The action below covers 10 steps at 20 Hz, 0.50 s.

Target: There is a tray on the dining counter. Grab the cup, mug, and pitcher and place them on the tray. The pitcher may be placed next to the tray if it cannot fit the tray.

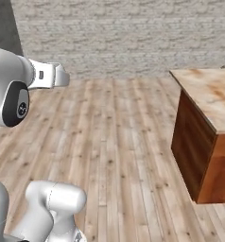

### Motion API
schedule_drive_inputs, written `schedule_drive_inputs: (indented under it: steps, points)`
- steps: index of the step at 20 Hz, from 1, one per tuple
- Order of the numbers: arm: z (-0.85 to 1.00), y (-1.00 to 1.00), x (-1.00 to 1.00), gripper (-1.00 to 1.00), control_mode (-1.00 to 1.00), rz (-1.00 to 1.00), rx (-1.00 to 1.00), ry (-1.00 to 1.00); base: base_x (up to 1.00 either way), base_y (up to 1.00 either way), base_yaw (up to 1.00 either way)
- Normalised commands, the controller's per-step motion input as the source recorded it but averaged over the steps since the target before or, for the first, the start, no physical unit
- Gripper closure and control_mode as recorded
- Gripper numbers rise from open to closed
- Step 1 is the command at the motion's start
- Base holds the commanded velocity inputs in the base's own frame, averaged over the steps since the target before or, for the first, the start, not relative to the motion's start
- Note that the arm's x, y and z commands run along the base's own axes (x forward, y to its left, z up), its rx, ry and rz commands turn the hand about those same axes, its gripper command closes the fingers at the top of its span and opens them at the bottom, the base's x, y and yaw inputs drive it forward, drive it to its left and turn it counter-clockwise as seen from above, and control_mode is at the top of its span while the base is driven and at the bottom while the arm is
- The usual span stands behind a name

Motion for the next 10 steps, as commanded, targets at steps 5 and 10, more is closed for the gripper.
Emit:
schedule_drive_inputs:
  steps: [5, 10]
  points:
    - [0.00, 0.00, 0.00, 1.00, 1.00, 0.00, 0.00, 0.00, 1.00, 0.24, 0.00]
    - [0.00, 0.00, 0.00, 1.00, 1.00, 0.00, 0.00, 0.00, 1.00, 0.27, 0.00]
